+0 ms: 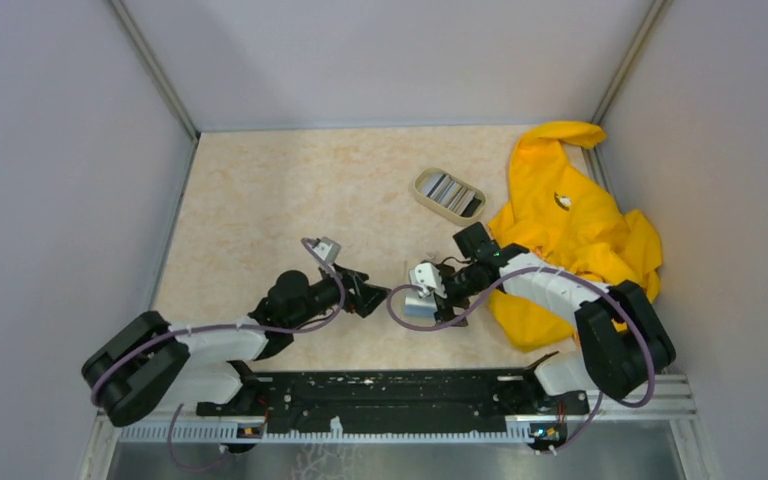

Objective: Put the credit cards into the card holder
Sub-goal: Open the card holder at the center of the board.

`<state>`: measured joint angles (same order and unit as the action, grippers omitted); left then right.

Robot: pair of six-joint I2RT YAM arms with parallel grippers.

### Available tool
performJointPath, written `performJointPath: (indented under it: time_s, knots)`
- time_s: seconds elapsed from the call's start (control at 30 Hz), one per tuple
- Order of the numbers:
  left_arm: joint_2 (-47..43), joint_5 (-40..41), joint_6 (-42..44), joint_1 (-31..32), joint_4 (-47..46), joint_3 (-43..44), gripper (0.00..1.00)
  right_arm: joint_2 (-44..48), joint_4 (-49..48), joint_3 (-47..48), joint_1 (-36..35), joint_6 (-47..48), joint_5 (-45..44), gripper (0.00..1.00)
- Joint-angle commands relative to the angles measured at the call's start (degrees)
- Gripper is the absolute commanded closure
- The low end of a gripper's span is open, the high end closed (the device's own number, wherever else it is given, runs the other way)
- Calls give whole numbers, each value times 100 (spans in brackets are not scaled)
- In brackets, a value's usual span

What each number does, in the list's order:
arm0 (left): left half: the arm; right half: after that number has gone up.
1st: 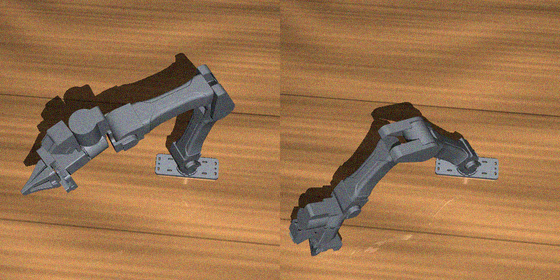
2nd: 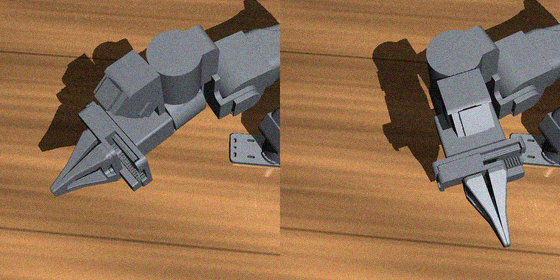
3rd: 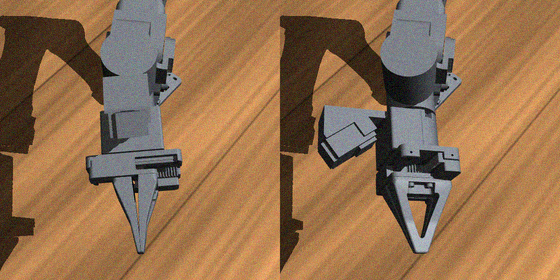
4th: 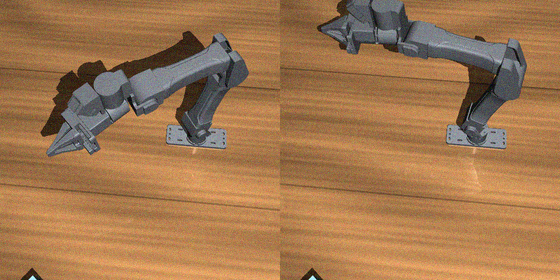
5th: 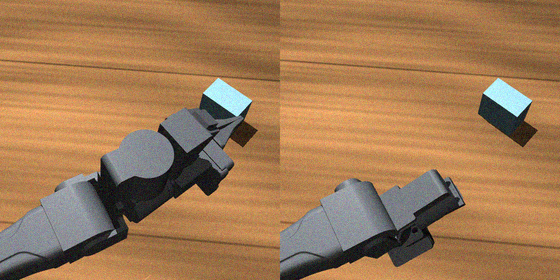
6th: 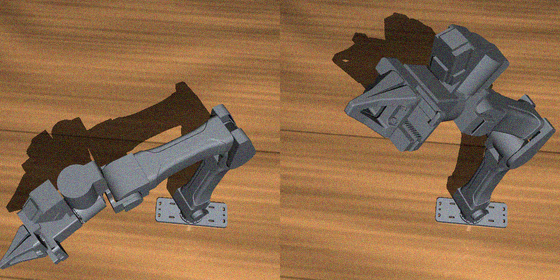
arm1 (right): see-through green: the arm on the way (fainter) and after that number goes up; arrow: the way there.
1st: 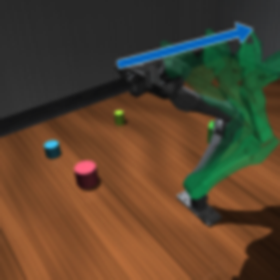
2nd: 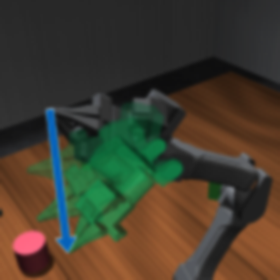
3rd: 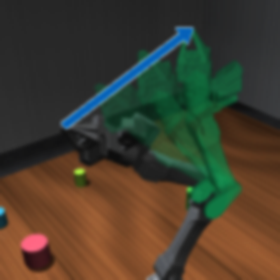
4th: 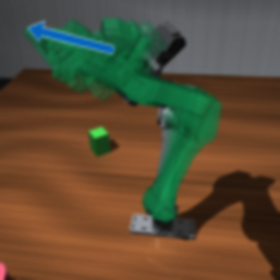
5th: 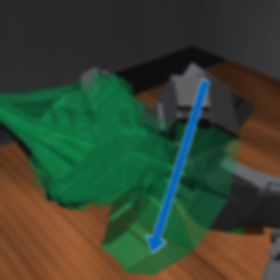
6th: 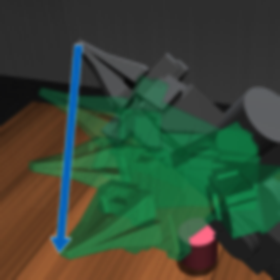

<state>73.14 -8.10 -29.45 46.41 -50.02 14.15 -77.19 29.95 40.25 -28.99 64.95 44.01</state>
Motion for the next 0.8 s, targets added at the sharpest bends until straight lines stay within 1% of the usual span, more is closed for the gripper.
performJointPath:
  time_s: [0.0, 0.17, 0.4, 0.57, 0.7, 0.77]
  knots:
    - [-632, 839, 329, -112, 157, -481, 1, -244, -84, 363, -216, -78, -505, 16]
    - [-1059, 836, 478, -203, 195, -918, 1, -350, -381, 326, -291, -390, -915, 17]
    - [-1215, 875, 263, -203, -275, -1582, 2, -367, -714, 273, -295, -701, -1126, 19]
    - [-1013, 887, 199, -203, -318, -1537, 2, -497, -688, 332, -300, -771, -1207, 27]
    - [-784, 842, 163, -198, -334, -1468, 3, -545, -684, 334, -300, -789, -1260, 27]
    - [-708, 653, 145, -203, -377, -1468, 3, -574, -684, 342, -300, -826, -1287, 27]
